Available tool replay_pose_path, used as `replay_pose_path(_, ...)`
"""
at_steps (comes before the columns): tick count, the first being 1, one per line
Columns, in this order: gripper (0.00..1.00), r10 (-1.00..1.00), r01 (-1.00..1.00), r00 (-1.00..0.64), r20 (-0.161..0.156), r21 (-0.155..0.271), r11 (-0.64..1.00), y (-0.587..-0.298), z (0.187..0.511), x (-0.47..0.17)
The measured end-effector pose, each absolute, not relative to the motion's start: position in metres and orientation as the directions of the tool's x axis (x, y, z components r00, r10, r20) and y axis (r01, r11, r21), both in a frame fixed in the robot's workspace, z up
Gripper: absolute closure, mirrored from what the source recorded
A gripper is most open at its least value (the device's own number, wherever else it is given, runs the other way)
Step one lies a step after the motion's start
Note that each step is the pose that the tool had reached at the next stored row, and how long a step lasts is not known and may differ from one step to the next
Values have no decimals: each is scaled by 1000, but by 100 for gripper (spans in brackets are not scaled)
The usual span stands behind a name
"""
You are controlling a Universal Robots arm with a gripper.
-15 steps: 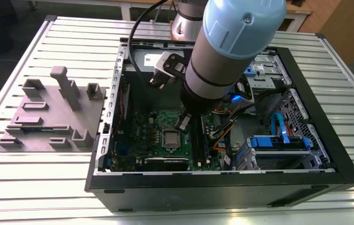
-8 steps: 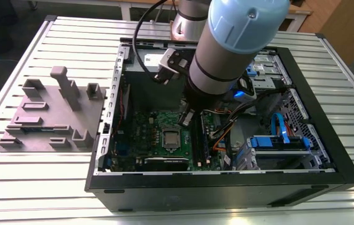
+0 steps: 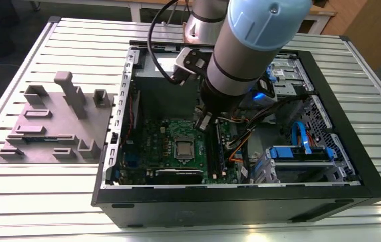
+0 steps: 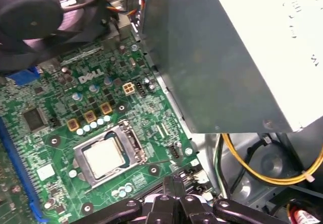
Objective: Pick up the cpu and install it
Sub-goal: 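Install the first cpu locking lever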
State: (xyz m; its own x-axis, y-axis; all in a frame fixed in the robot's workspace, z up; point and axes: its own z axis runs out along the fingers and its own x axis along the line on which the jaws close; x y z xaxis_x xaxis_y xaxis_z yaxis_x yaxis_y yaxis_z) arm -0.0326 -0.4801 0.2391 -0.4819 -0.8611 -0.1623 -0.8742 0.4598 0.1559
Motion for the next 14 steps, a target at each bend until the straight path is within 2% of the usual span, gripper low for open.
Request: replay_pose_path(14, 90, -861, -874, -482, -162, 156, 460, -463, 234, -32)
